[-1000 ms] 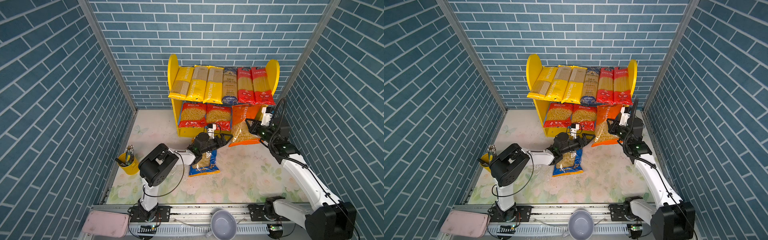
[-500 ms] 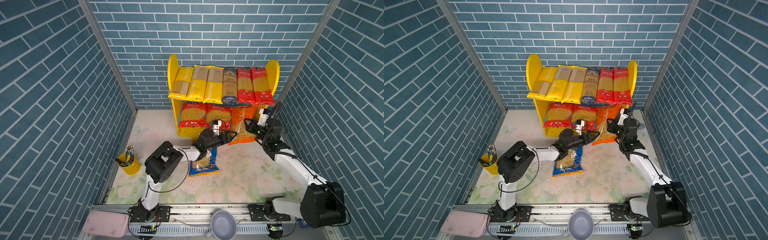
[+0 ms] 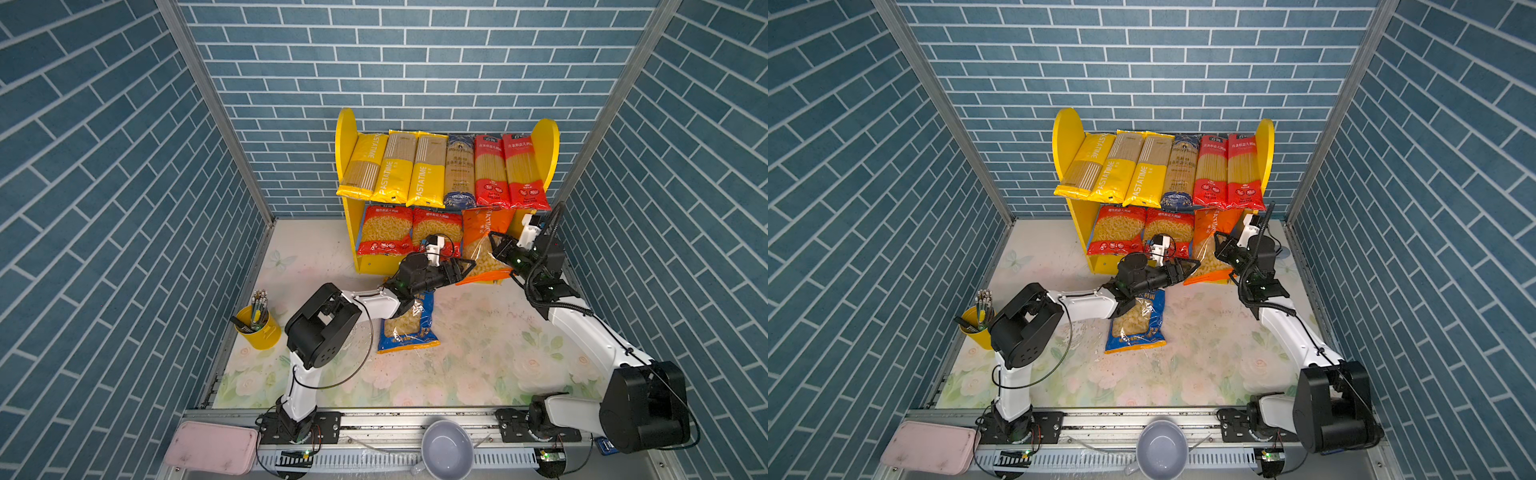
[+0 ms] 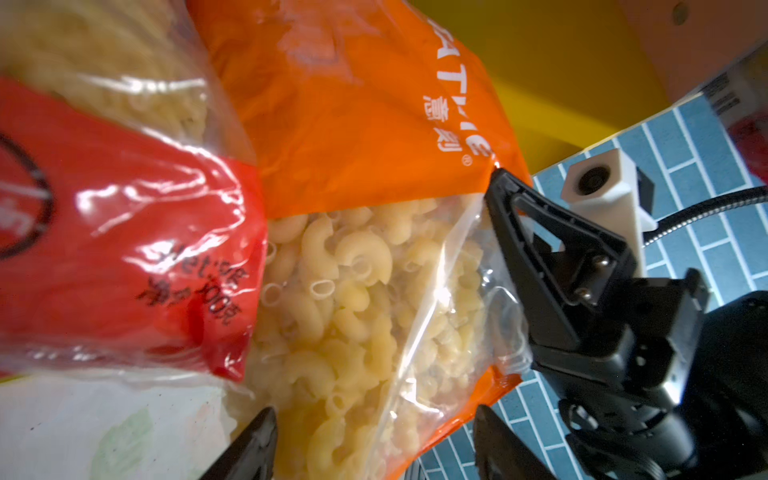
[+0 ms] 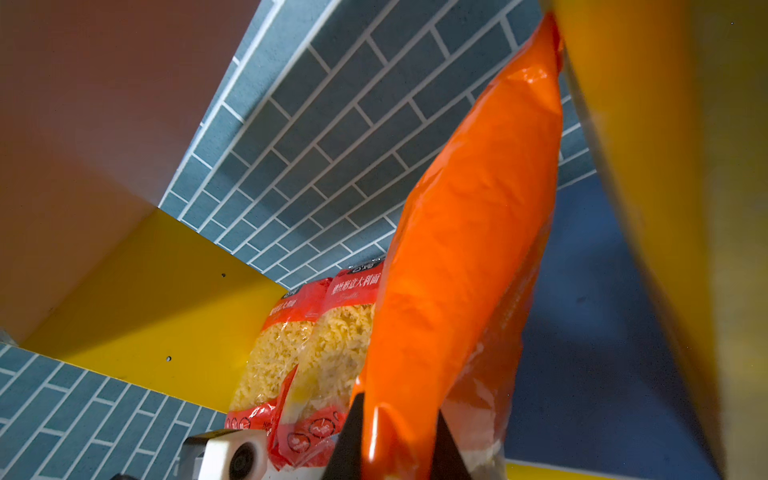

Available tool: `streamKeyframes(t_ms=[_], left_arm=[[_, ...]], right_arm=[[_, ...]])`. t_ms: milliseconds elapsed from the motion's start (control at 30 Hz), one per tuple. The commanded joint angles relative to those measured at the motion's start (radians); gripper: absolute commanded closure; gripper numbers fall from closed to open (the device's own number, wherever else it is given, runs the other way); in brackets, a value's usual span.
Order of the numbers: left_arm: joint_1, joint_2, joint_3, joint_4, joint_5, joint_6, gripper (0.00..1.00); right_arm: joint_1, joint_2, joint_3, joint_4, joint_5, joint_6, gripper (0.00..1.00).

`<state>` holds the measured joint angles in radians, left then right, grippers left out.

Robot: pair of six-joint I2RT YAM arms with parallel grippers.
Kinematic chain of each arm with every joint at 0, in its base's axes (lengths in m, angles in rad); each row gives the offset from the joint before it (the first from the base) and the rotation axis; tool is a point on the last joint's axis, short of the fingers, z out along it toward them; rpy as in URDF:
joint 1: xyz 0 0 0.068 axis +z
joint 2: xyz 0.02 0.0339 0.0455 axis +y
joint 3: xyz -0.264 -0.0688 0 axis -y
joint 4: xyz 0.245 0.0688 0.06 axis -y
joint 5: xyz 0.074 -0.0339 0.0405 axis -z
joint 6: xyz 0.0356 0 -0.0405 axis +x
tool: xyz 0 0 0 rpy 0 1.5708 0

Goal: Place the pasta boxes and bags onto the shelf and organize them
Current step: 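Push the orange bag into the lower shelf beside the fusilli bags with both grippers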

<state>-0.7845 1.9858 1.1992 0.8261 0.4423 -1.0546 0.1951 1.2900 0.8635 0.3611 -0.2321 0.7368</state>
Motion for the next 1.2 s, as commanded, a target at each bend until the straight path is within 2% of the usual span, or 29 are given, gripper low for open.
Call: streamKeyframes(t_ms=[0,67,267,500,767,900,1067,1167], left_arm=[[-0.002,-0.011,0.016,0.002,0.017,0.018,0.20],[-0.002,0.005,0.014,-0.002,0.012,0.016,0.18],[-0.006,-0.002,-0.032,-0.078,-0.043,0.041,0.09],[-0.027,0.034,-0.039,-0.068,-0.036,0.032,0.12],[-0.045,0.092,0.077,-0.079,-0.001,0.023,0.18],[-0.045,0.106,0.128,-0.093,0.014,0.019,0.19],[-0.045,0.105,0.144,-0.110,0.021,0.031,0.19],[-0.045,0.114,0.146,-0.110,0.023,0.031,0.19]], right_arm=[[-0.011,0.020,0.075,0.198,0.039,0.049,1.00],[-0.011,0.045,0.059,0.180,0.066,0.050,0.98],[-0.011,0.040,-0.017,0.113,0.128,0.048,0.80],[-0.013,0.007,0.004,-0.093,0.191,0.025,0.68],[-0.013,-0.068,0.041,-0.368,0.198,-0.016,0.51],[-0.035,-0.110,0.041,-0.471,0.179,-0.023,0.38],[-0.075,-0.192,-0.023,-0.551,0.150,-0.054,0.14],[-0.105,-0.218,-0.056,-0.563,0.103,-0.054,0.12]])
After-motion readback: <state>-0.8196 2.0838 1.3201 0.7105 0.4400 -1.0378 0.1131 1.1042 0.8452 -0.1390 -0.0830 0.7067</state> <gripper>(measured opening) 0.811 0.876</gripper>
